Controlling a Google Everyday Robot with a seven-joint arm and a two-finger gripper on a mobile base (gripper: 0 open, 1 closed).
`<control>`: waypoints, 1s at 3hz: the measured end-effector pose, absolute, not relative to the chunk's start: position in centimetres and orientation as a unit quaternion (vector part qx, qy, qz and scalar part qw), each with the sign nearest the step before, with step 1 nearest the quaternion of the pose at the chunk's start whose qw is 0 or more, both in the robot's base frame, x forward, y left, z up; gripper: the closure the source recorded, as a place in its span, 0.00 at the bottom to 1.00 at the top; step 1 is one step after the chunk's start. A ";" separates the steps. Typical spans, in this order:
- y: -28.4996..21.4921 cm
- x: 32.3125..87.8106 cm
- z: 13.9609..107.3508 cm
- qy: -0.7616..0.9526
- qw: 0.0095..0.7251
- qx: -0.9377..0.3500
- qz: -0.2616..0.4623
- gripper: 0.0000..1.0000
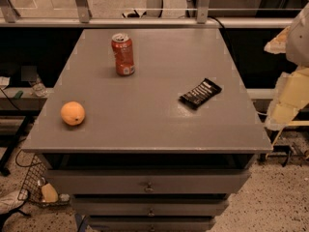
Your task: Pick rxbar chocolate
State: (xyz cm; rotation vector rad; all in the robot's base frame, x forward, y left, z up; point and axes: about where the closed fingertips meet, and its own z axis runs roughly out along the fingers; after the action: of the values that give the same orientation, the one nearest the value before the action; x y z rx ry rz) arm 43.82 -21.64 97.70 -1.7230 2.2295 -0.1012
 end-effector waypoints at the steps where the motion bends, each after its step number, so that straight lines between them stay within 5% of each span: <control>1: -21.6 43.8 97.7 0.781 0.160 -0.603 -0.036 0.00; 3: -20.1 48.1 96.5 0.691 0.157 -0.702 -0.072 0.00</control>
Offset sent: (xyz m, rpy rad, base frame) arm 0.0378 0.0110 -0.0090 -0.0954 -0.0754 0.2459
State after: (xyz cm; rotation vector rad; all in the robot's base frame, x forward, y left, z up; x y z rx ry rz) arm 48.07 -20.08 96.55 -2.0098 1.9760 -0.2050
